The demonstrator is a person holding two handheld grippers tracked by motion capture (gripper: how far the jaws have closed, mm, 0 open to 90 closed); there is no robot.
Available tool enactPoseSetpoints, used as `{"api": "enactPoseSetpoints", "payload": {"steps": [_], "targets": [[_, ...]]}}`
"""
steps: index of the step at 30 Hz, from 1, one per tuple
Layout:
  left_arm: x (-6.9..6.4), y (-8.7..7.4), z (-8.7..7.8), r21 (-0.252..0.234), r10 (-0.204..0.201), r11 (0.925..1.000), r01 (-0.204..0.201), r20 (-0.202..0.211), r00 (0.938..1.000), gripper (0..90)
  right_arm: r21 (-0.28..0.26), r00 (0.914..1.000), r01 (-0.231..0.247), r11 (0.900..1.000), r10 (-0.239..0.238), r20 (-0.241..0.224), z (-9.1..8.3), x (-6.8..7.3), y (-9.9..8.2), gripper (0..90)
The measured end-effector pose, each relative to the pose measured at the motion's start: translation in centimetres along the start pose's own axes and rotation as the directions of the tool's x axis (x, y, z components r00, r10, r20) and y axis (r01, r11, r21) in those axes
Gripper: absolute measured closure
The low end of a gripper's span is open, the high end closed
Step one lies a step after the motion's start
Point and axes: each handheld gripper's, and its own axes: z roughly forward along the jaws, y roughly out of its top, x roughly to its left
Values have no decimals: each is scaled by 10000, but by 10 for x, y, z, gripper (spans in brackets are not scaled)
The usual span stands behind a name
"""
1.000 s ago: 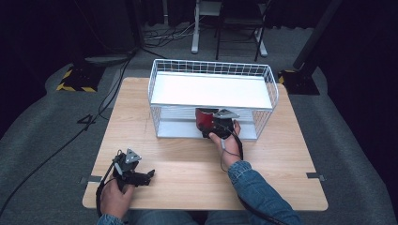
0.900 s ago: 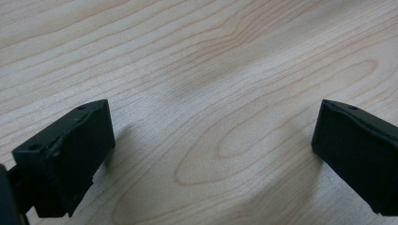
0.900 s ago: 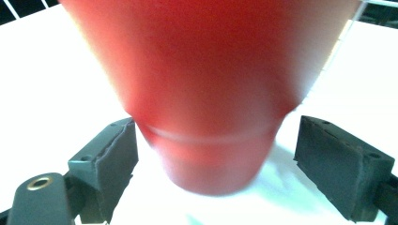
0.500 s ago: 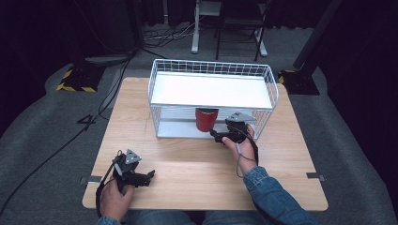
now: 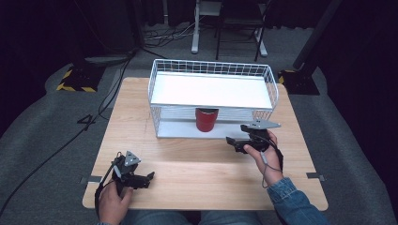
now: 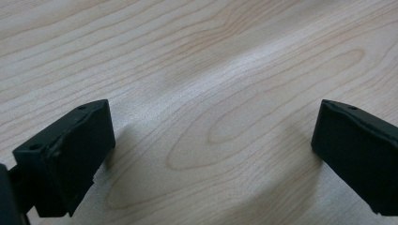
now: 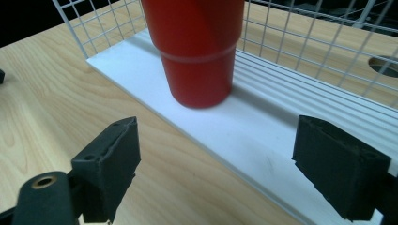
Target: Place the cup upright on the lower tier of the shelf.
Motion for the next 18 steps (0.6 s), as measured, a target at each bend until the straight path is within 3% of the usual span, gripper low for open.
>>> {"api": "enactPoseSetpoints", "payload": {"steps": [7,12,18], "targets": [[0,1,0,38,35,10000,-35,7,10000,0,77,9999,128,9999,-128,-90,-24,-4,-10,158],[1,1,1,18,98,9999,-98,35,9999,0,288,9997,245,9993,-245,15,-49,-7,-22,159],[2,3,3,-2,112,9999,-112,108,9999,0,431,9996,170,9989,-178,202,-68,-13,-32,159]]}}
